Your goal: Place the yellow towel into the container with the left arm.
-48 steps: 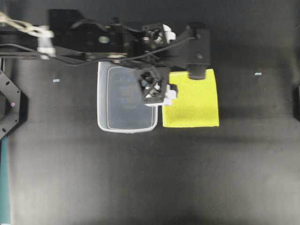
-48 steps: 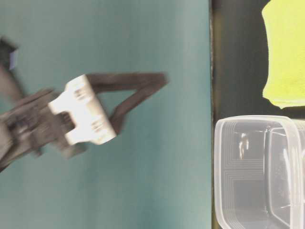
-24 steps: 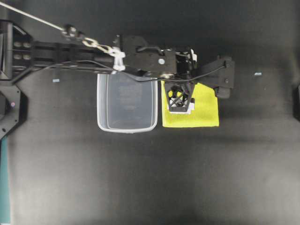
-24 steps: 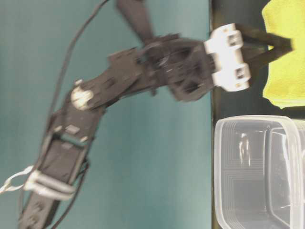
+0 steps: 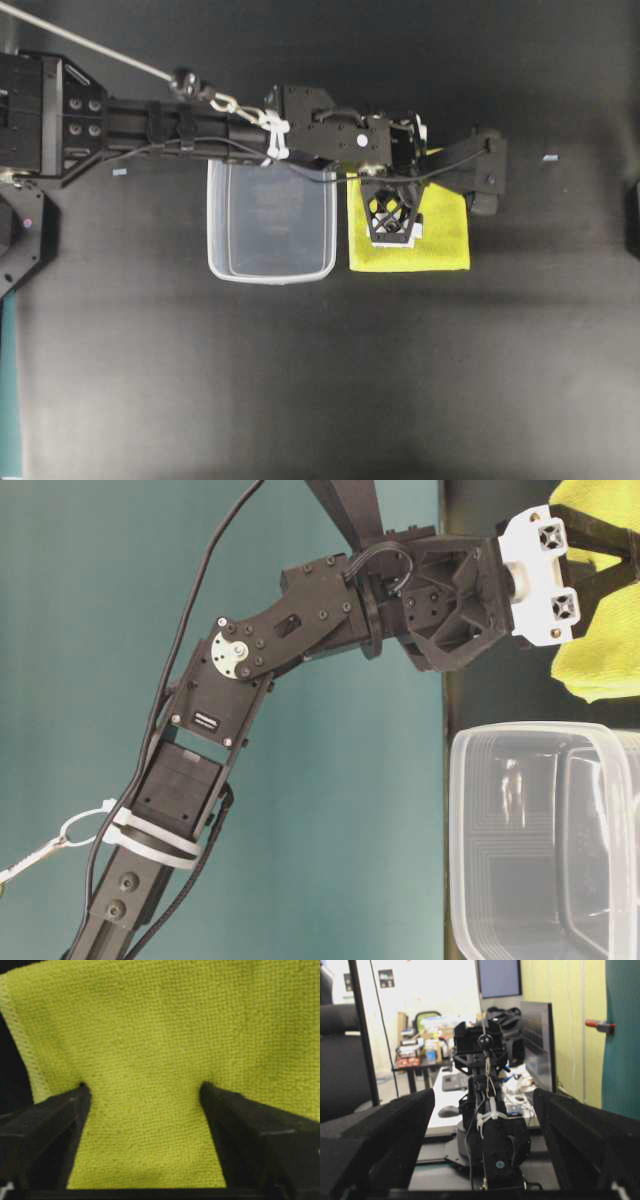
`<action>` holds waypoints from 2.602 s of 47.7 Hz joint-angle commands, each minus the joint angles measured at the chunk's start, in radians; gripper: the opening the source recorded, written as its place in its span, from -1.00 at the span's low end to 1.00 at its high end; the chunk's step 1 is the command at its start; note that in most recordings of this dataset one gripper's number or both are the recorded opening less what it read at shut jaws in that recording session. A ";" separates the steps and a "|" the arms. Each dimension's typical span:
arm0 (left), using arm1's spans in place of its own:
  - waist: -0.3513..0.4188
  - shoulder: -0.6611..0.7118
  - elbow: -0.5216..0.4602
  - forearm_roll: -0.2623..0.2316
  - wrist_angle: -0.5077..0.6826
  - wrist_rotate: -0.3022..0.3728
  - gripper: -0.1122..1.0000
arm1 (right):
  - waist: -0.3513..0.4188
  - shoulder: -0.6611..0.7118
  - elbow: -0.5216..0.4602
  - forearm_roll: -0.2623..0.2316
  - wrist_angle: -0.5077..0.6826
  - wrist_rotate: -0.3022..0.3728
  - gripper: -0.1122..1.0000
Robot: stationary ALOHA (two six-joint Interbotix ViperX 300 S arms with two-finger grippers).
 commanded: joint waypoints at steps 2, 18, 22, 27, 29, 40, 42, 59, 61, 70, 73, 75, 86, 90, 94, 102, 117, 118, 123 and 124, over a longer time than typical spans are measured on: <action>-0.035 0.009 0.020 0.003 0.002 0.003 0.49 | -0.002 0.011 -0.020 -0.003 0.002 0.002 0.58; -0.048 -0.044 -0.012 0.003 0.011 0.006 -0.67 | 0.002 0.006 -0.023 -0.003 0.011 -0.002 0.58; -0.046 -0.104 -0.044 0.003 0.048 0.006 -0.67 | 0.000 0.003 -0.023 -0.003 0.023 -0.002 0.58; -0.051 -0.195 -0.095 0.003 0.146 0.005 -0.67 | 0.002 0.003 -0.023 -0.003 0.040 -0.002 0.58; -0.052 -0.233 -0.112 0.003 0.189 0.002 -0.67 | 0.002 0.003 -0.023 -0.003 0.046 -0.002 0.58; -0.054 -0.466 -0.083 0.003 0.385 0.002 -0.67 | 0.002 0.002 -0.023 -0.003 0.052 -0.006 0.58; -0.049 -0.503 -0.054 0.003 0.408 0.003 -0.67 | 0.002 0.002 -0.021 -0.003 0.054 -0.006 0.58; 0.005 -0.739 0.365 0.003 0.307 0.002 -0.67 | 0.002 0.009 -0.018 -0.003 0.052 -0.008 0.58; 0.008 -0.752 0.408 0.003 0.259 0.003 -0.67 | 0.002 0.008 -0.017 -0.003 0.054 -0.008 0.58; 0.015 -0.756 0.561 0.003 0.064 0.005 -0.67 | 0.002 0.009 -0.012 -0.003 0.052 -0.005 0.58; 0.015 -0.742 0.591 0.003 0.021 0.006 -0.67 | 0.002 0.011 -0.011 -0.003 0.052 -0.005 0.58; 0.015 -0.730 0.600 0.003 0.006 0.006 -0.67 | 0.002 0.011 -0.011 -0.003 0.052 -0.005 0.58; 0.011 -0.676 0.626 0.003 0.005 0.012 -0.67 | 0.002 0.012 -0.009 -0.003 0.049 0.000 0.58; 0.011 -0.673 0.630 0.003 0.003 0.011 -0.67 | 0.000 0.012 -0.009 -0.003 0.051 0.000 0.57; 0.012 -0.670 0.637 0.003 0.002 0.011 -0.66 | 0.002 0.014 -0.009 -0.003 0.051 -0.002 0.57; 0.014 -0.658 0.650 0.003 0.002 0.006 0.07 | 0.002 0.017 -0.006 -0.003 0.049 -0.002 0.57; 0.031 -0.736 0.523 0.003 0.081 0.008 0.78 | 0.002 0.023 0.008 -0.003 0.046 0.000 0.57; 0.032 -0.750 0.511 0.003 0.084 0.008 0.77 | 0.002 0.023 0.008 -0.003 0.044 0.000 0.57; 0.041 -0.818 0.469 0.003 0.091 0.005 0.78 | 0.002 0.023 0.008 -0.003 0.044 0.000 0.57; 0.041 -0.841 0.465 0.003 0.092 0.005 0.78 | 0.002 0.021 0.008 -0.003 0.043 0.000 0.57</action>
